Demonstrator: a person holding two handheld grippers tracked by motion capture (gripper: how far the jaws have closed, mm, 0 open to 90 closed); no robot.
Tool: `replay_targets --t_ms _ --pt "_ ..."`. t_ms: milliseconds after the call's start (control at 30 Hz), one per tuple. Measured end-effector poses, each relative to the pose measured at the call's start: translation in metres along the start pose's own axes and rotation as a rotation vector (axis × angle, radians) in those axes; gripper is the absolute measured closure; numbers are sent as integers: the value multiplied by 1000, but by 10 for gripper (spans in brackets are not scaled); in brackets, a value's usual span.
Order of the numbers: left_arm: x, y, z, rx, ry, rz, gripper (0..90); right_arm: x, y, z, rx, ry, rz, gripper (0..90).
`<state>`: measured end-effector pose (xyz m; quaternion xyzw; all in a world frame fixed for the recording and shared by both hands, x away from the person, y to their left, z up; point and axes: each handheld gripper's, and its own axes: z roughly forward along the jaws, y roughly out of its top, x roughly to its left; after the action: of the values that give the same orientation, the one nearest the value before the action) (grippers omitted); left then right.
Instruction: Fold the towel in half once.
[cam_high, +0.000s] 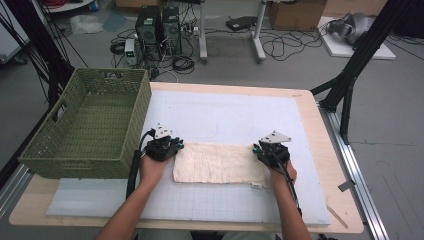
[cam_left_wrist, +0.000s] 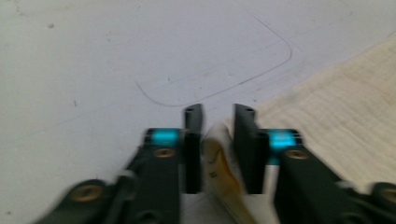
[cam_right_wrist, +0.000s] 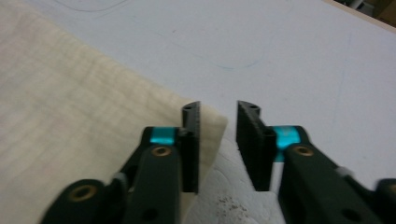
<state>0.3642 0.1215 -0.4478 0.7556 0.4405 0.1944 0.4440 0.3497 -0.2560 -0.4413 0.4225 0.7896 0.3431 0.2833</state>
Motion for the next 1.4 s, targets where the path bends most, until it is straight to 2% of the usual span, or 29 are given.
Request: replay_targets --t_ms 33,133,233,300,367,433,500,567,600,700,733,833,933,1000,1067,1133,1233,1300,1367,1400 --pt "2 0 -2 -10 -15 -7 617 -2 -1 -2 -9 10 12 650" --pt "2 0 -11 -43 -45 6 574 -8 -3 -15 -63 53 52 637" --pt "-3 0 -19 -58 -89 35 566 -7 -7 -26 -86 104 57 616" --pt "-7 -2 -23 -64 -109 61 580 -3 -12 -34 -86 138 36 600" --pt "-10 -3 -26 -42 -131 77 607 1 -20 -40 -86 181 6 597" --pt "-13 -3 -27 -21 -151 96 648 6 -26 -44 -61 192 -20 601" --pt "-16 -6 -28 -25 -165 102 677 12 -32 -46 -32 206 -55 603" --pt "-17 -9 -26 -5 -165 114 700 15 -36 -44 15 231 -75 598" --pt "-17 -11 -25 -3 -167 114 714 17 -38 -44 34 220 -96 595" --pt "-18 -15 -21 69 -123 142 751 18 -40 -48 31 220 -97 597" --pt "-18 -16 -19 78 -116 145 763 18 -41 -49 35 227 -92 598" --pt "-19 -17 -18 78 -97 163 786 17 -45 -52 36 245 -61 597" --pt "-20 -17 -18 70 -51 217 804 17 -46 -55 40 264 -53 596" --pt "-17 -16 -18 65 -44 190 797 18 -46 -57 44 270 -52 569" --pt "-15 -16 -19 60 -50 174 752 18 -45 -60 26 257 -47 534" --pt "-13 -17 -22 22 -79 149 695 14 -42 -66 -21 232 -19 489" --pt "-9 -15 -28 -47 -145 73 560 6 -37 -78 -90 191 29 420" --pt "-7 -13 -32 -108 -181 47 504 3 -36 -83 -107 151 25 373" --pt "-6 -12 -33 -148 -208 29 485 0 -36 -85 -108 113 26 332" --pt "-6 -12 -34 -152 -211 23 445 -2 -37 -86 -104 98 34 302"
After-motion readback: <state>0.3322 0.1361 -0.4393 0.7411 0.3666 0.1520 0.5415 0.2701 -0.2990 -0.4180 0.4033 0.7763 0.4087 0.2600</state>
